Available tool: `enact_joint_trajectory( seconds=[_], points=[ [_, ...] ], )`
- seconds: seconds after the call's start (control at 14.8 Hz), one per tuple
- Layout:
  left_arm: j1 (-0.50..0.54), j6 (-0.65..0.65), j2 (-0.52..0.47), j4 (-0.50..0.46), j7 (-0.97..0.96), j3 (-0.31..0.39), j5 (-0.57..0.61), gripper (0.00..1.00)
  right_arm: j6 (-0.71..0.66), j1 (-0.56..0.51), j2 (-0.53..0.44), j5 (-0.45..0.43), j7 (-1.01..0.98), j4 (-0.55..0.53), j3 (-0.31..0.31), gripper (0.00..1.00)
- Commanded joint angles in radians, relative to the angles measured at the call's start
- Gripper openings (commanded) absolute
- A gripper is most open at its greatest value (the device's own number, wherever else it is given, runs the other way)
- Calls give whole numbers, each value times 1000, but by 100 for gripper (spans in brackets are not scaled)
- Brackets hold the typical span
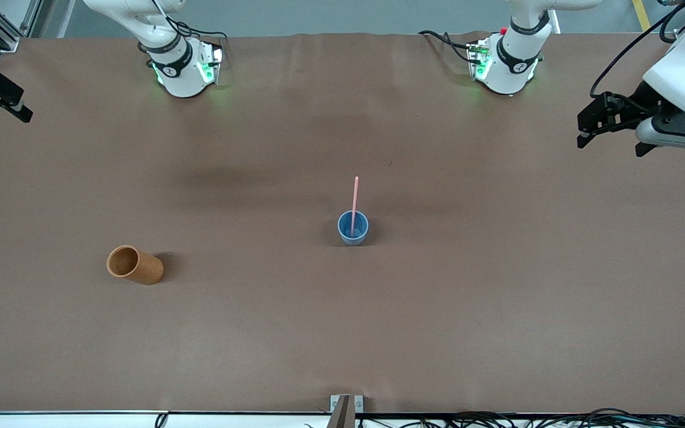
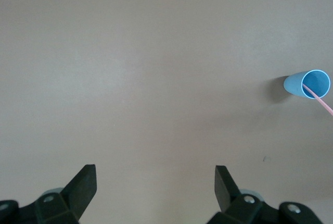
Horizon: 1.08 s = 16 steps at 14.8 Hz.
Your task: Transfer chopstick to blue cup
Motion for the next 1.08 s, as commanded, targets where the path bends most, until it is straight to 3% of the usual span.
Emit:
enact_joint_trajectory(
  seconds=[0.0, 0.2, 1.01],
  points=[
    [4, -26, 14, 36, 21, 31, -49, 100, -7, -11, 46, -11, -18, 31, 7, 100],
    [4, -26, 14, 34, 22, 47, -49, 100, -14, -11, 124, -8, -15, 133, 7, 100],
    [-1, -25, 14, 34, 19, 41, -42, 100, -25, 0, 125, 2, -19, 126, 9, 100]
  ],
)
